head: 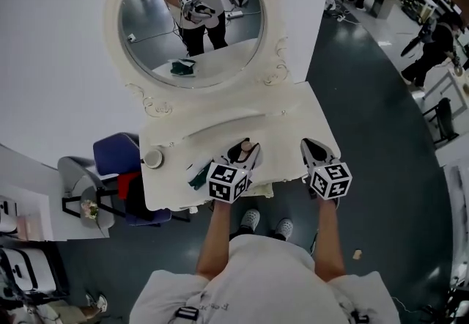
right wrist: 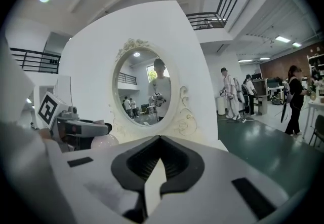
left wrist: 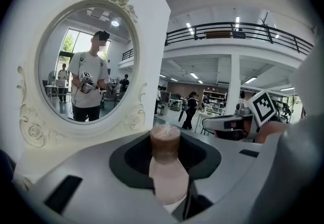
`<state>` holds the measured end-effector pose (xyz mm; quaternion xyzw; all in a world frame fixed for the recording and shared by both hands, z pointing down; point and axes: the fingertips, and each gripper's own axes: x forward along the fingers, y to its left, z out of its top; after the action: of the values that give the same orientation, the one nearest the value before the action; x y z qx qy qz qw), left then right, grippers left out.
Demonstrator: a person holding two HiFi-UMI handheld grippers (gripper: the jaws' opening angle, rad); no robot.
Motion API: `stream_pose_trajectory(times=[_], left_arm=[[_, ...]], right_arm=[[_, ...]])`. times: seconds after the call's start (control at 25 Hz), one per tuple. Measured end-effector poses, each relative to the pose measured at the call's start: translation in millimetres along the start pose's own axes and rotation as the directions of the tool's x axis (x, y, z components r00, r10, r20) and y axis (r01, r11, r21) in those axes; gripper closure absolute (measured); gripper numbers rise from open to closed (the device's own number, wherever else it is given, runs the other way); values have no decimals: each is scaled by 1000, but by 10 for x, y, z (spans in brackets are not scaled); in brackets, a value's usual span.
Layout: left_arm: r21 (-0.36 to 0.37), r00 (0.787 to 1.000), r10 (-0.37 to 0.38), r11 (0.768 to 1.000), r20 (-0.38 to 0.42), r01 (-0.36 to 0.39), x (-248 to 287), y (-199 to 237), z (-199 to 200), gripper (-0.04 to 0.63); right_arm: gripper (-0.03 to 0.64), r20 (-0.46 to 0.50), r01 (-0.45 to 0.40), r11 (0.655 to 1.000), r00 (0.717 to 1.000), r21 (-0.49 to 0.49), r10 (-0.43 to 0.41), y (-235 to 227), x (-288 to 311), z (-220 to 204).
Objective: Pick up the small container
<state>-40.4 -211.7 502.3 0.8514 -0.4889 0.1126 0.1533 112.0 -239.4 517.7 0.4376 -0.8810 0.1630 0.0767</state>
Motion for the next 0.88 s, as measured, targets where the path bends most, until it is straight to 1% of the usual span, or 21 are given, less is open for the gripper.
stream_pose_trajectory(times=[0.24, 0.48, 0.88], left_arm=[[44, 1000, 27, 999, 4, -27, 2, -20, 60, 452], [54, 999, 50, 997, 19, -51, 1, 38, 132, 451], [54, 999, 45, 998, 6, -45, 41, 14, 76, 451]], right_arm=[[601, -20, -24, 1000, 1000, 9, 24, 18, -28, -34], [601, -23, -39, 999, 999, -6, 39, 88, -34, -21], [601, -27, -16, 1000, 1000, 3, 16, 17, -105, -62]])
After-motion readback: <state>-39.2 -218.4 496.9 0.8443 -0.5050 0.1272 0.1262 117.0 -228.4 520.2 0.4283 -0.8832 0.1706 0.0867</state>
